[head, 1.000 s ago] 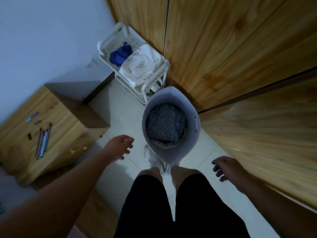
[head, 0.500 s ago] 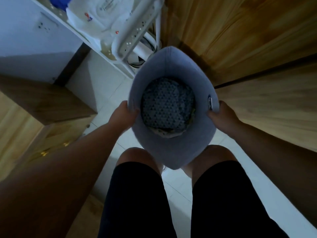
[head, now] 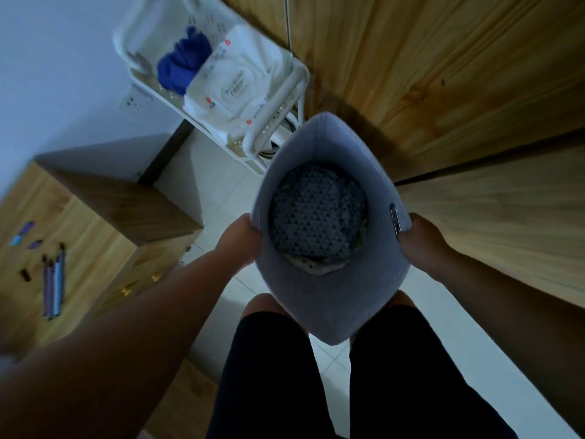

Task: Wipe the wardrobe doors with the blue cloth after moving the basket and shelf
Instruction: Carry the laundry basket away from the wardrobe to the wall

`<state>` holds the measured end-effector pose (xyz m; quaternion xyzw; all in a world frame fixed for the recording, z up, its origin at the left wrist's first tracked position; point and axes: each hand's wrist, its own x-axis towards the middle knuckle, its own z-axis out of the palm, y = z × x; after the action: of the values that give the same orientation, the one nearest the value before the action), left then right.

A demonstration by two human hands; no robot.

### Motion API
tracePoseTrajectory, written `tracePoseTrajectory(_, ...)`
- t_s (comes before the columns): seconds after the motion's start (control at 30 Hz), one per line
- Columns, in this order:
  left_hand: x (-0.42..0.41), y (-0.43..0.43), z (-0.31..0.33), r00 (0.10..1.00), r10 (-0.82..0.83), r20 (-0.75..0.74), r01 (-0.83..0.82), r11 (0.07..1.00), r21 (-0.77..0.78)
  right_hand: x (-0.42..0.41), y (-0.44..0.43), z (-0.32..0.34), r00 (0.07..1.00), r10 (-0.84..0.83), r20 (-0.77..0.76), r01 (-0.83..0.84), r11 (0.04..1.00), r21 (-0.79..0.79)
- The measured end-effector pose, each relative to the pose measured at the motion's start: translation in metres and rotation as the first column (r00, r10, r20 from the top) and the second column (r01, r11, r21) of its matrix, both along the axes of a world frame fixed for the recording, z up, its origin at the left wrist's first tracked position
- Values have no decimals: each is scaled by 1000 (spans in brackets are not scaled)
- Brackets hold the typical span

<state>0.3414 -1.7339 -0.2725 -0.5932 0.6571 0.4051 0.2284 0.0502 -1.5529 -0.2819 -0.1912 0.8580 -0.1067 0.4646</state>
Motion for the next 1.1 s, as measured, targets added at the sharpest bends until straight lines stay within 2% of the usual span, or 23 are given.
tracePoseTrajectory(0.2, 11, 8, 116, 999, -45, -20, 45, 999, 26, 5, 17, 115, 997, -51, 58, 51, 999, 1)
tracePoseTrajectory(0.3, 16, 11, 168, 988, 117, -101, -112, 992, 52, 6, 28, 173, 984, -145, 100, 145, 989, 7)
tracePoseTrajectory(0.37, 19, 7, 195, 953, 263, -148, -249, 963, 107, 8, 41, 208, 957, -258, 132, 262, 965, -10)
tracePoseTrajectory(0.43, 22, 0, 211, 920, 330, -211, -308, 942, 130, 12, 57, 236, 930, -342, 136, 348, 937, -25)
tracePoseTrajectory(0.5, 23, -4, 223, 898, 343, -277, -314, 938, 146, 20, 77, 258, 902, -418, 111, 425, 904, -48)
tracePoseTrajectory(0.6, 16, -3, 236, 923, 231, -308, -194, 970, 148, 38, 113, 283, 821, -565, 81, 571, 813, -114)
tracePoseTrajectory(0.77, -27, 19, 261, 932, 69, -355, -14, 988, 155, 69, 188, 312, 598, -800, 48, 798, 589, -130)
tracePoseTrajectory(0.9, -76, 63, 279, 911, -24, -413, 139, 958, 250, 103, 264, 328, 351, -933, 77, 927, 334, -169)
tracePoseTrajectory(1.0, -112, 107, 286, 885, -229, -405, 333, 920, 208, 137, 326, 333, 172, -981, 93, 969, 152, -195)
tracePoseTrajectory(1.1, -141, 159, 291, 817, -389, -426, 506, 837, 208, 176, 386, 335, -1, -997, 81, 978, -18, -209)
